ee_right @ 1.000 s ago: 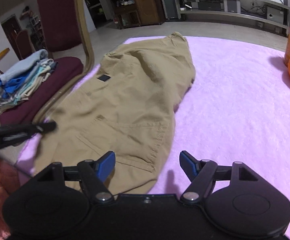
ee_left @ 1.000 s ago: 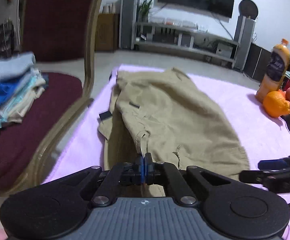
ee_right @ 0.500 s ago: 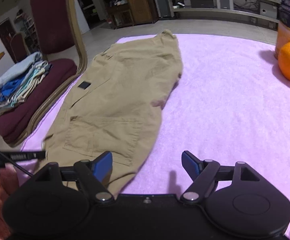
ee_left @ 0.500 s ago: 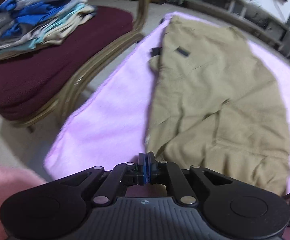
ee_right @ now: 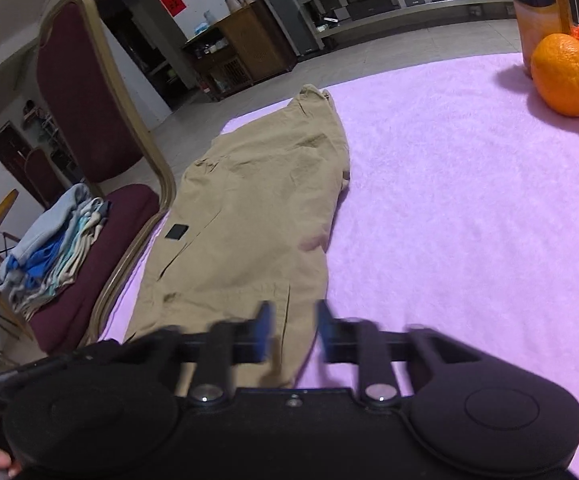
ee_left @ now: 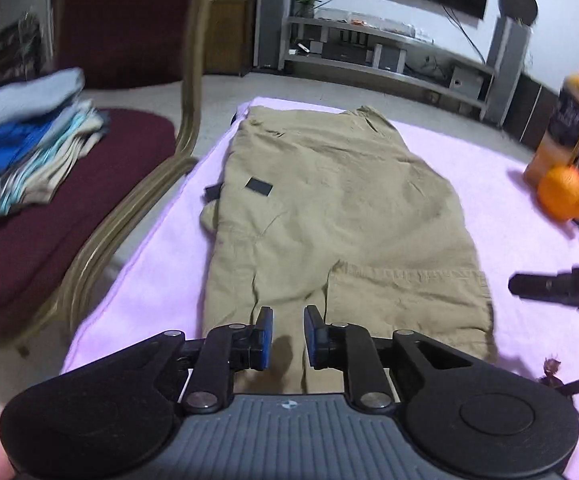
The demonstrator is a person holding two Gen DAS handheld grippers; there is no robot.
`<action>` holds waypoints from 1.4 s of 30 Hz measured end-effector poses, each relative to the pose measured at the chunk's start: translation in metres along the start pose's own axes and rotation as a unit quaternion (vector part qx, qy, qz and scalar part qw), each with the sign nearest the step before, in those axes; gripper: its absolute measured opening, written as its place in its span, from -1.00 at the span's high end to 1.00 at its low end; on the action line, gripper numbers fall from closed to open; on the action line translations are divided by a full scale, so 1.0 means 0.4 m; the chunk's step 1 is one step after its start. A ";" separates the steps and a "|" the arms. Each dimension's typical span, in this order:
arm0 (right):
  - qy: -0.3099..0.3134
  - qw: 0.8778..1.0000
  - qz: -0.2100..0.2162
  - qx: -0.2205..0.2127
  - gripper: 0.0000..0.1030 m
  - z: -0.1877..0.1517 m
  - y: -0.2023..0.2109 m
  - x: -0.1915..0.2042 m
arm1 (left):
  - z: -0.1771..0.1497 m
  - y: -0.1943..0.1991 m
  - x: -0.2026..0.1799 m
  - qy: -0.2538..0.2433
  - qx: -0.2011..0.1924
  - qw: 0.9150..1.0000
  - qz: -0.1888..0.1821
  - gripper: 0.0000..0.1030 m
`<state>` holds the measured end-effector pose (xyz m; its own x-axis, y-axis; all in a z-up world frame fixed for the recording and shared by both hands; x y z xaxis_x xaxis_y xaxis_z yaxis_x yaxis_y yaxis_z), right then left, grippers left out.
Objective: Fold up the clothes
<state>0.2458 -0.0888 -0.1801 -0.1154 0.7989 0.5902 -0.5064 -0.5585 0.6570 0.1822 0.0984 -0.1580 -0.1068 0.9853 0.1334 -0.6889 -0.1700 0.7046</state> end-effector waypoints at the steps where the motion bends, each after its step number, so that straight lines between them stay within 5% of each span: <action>1: -0.001 1.000 0.004 -0.004 0.66 0.006 -0.016 0.007 | 0.003 -0.017 0.004 -0.003 0.000 1.000 0.011 0.67; 6: 0.051 0.998 0.018 -0.015 0.64 0.004 -0.096 0.060 | -0.019 -0.096 0.053 -0.024 0.033 0.996 0.080 0.74; 10: 0.126 0.991 -0.035 0.010 0.66 -0.056 -0.166 0.060 | -0.058 -0.122 0.105 -0.038 0.090 0.984 0.146 0.69; 13: 0.140 0.988 -0.066 0.027 0.68 -0.063 -0.170 0.056 | -0.084 -0.113 0.150 0.001 0.111 0.982 0.150 0.73; 17: 0.099 0.992 -0.074 -0.006 0.62 -0.005 -0.107 0.027 | -0.068 -0.061 0.166 0.079 0.081 0.990 0.079 0.80; 20: 0.037 0.998 -0.031 -0.044 0.61 0.068 -0.049 0.008 | 0.014 -0.019 0.142 0.048 0.021 0.997 0.057 0.65; 23: -0.010 0.999 0.019 -0.045 0.61 0.115 -0.030 -0.005 | 0.090 -0.020 0.075 -0.010 -0.010 1.000 -0.004 0.53; 27: -0.071 0.994 0.083 0.028 0.61 0.113 -0.100 -0.003 | 0.145 -0.091 -0.035 -0.082 -0.003 0.992 -0.098 0.62; 31: -0.124 0.969 0.147 0.153 0.61 0.049 -0.211 0.026 | 0.140 -0.174 -0.121 -0.128 0.014 0.977 -0.170 0.66; 34: -0.128 0.970 0.118 0.169 0.64 0.041 -0.299 0.013 | 0.122 -0.273 -0.087 -0.110 0.056 0.988 -0.098 0.76; 37: -0.186 0.963 0.144 0.133 0.69 0.082 -0.332 -0.017 | 0.131 -0.314 0.017 0.014 0.055 0.996 -0.062 0.76; 39: -0.222 0.962 0.140 0.068 0.69 0.133 -0.321 -0.072 | 0.131 -0.316 0.097 0.070 0.050 0.996 -0.010 0.76; 42: -0.258 0.957 0.130 -0.011 0.72 0.200 -0.285 -0.138 | 0.137 -0.291 0.167 0.132 0.039 0.990 0.013 0.81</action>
<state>0.3784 -0.0871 -0.2502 0.1941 0.4143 0.8892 -0.5356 -0.7146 0.4499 0.2945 0.1831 -0.1932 -0.3141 0.9490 -0.0272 -0.6272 -0.1859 0.7563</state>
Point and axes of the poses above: each gripper's, at about its wrist camera, not at the fingertips, and y roughly against the way its jaws point, x to its left, z to its top, the point moved 10 cm from there along -y, roughly the way its jaws point, and after that the axes turned 13 degrees about -y, right-handed, at the moved point
